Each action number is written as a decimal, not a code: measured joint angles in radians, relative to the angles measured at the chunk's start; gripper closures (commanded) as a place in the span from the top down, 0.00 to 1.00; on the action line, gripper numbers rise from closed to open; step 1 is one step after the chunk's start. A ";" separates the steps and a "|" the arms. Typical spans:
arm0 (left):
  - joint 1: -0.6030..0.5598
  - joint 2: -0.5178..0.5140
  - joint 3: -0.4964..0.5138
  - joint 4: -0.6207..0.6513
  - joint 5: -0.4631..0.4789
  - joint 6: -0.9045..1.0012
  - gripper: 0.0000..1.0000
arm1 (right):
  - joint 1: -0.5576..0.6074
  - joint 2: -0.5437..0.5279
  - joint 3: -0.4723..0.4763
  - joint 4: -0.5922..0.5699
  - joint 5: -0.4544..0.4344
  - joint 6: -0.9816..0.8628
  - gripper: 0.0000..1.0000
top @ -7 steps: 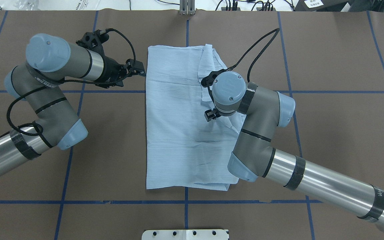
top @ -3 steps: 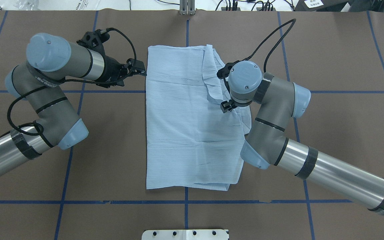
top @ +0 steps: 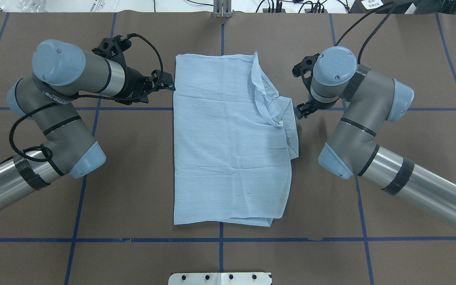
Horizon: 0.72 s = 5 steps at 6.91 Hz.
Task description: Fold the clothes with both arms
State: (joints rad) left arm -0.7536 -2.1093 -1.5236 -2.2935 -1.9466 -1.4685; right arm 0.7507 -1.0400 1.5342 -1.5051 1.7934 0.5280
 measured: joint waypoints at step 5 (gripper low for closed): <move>0.002 -0.005 -0.022 0.003 0.004 0.001 1.00 | 0.005 0.180 -0.082 0.034 0.029 0.004 1.00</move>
State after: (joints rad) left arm -0.7519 -2.1140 -1.5458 -2.2900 -1.9431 -1.4670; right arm 0.7560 -0.8600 1.4518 -1.4710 1.8224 0.5316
